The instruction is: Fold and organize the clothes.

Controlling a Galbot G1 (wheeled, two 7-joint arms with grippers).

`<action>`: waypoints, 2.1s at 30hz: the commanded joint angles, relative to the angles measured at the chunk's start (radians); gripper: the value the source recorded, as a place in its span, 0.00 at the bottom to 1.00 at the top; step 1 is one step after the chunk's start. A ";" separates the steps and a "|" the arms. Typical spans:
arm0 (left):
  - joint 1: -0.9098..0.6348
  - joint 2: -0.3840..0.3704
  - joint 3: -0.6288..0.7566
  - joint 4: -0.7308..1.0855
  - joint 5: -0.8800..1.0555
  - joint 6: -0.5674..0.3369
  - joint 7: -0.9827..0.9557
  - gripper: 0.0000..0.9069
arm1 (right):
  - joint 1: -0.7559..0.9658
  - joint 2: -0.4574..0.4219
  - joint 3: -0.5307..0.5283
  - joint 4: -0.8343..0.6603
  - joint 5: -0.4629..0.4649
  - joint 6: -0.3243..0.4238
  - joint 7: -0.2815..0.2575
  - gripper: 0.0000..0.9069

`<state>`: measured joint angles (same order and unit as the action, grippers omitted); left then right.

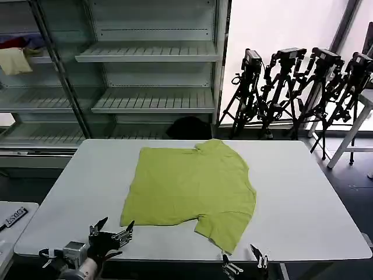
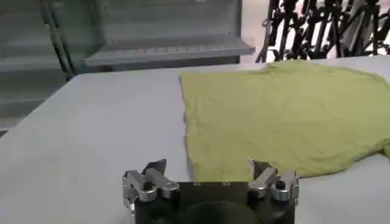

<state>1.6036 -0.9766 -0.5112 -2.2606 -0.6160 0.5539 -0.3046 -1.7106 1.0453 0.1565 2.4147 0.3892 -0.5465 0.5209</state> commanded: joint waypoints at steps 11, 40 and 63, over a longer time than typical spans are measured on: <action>-0.044 -0.008 0.012 0.087 -0.039 0.021 0.006 0.40 | 0.040 0.010 -0.024 -0.010 0.007 -0.031 0.007 1.00; -0.037 -0.011 0.020 0.087 -0.024 -0.004 0.031 0.01 | 0.063 0.014 -0.009 -0.038 0.025 -0.029 0.010 0.00; -0.263 -0.013 0.042 0.024 -0.156 -0.017 -0.065 0.01 | 0.181 -0.032 0.163 0.031 0.104 -0.031 -0.056 0.00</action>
<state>1.4411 -0.9947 -0.4762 -2.2247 -0.7264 0.5343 -0.3470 -1.5372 1.0155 0.2906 2.4194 0.4810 -0.5777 0.4660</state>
